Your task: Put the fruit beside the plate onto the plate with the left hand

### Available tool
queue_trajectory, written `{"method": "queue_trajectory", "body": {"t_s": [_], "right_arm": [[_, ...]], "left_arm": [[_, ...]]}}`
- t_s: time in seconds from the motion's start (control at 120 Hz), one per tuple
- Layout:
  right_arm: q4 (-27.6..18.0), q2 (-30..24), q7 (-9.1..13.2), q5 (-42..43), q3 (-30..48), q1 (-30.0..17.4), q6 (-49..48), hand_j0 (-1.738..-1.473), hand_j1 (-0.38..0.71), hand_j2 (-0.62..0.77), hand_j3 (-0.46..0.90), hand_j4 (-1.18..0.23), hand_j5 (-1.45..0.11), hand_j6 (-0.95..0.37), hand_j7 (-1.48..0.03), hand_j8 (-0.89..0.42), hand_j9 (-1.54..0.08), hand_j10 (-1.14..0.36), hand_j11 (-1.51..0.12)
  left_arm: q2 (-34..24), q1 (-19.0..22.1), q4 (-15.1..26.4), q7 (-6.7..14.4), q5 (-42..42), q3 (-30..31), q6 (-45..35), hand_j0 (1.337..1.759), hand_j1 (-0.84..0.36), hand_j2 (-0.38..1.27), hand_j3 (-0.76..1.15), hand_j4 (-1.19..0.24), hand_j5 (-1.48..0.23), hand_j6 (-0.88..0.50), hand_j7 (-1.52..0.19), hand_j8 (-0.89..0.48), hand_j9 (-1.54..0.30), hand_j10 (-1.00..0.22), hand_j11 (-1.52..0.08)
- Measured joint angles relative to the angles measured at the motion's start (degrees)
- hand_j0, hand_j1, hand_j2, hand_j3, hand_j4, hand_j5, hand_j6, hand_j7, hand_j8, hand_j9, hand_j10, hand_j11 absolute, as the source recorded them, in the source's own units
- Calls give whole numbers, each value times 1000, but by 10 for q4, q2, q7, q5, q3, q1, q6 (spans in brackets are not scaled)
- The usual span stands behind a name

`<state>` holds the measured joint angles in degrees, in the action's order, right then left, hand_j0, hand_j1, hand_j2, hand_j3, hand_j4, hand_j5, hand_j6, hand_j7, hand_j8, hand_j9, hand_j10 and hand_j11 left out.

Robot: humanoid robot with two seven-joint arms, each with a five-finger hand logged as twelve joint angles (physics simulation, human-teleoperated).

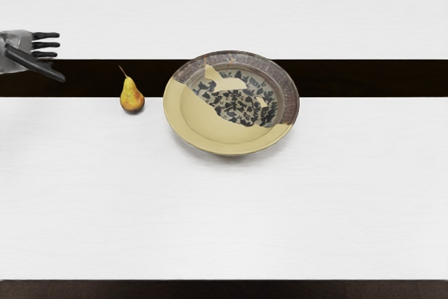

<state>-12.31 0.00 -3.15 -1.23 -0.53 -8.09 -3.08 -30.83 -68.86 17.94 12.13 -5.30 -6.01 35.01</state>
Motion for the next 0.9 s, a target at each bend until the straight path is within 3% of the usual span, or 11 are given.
{"method": "queue_trajectory", "body": {"t_s": [0.125,0.233,0.508,0.9], "right_arm": [[0,0,0,-1,1,0,0,-1658,-339,-2,0,-8,-10,-8,-10,-8,-10,-8,-10],[0,0,0,-1,1,0,0,-1658,-340,-2,0,-8,-10,-8,-10,-8,-10,-8,-10],[0,0,0,0,0,0,0,-1658,-339,-2,0,-8,-10,-8,-10,-8,-10,-8,-10],[0,0,0,0,0,0,0,-1658,-340,-2,0,-8,-10,-8,-10,-8,-10,-8,-10]], "left_arm": [[6,1,1,-89,-16,18,0,1658,342,2,0,-6,-8,-6,-8,-6,-8,-5,-8],[31,1,1,-122,-20,37,0,1658,343,1,0,-7,-7,-7,-7,-7,-7,-6,-7],[45,41,1,-136,-23,53,0,1658,343,2,0,-7,-7,-7,-7,-7,-7,-6,-7],[80,37,2,-137,-32,90,0,1658,343,2,0,-7,-7,-7,-7,-7,-7,-6,-7]]}}
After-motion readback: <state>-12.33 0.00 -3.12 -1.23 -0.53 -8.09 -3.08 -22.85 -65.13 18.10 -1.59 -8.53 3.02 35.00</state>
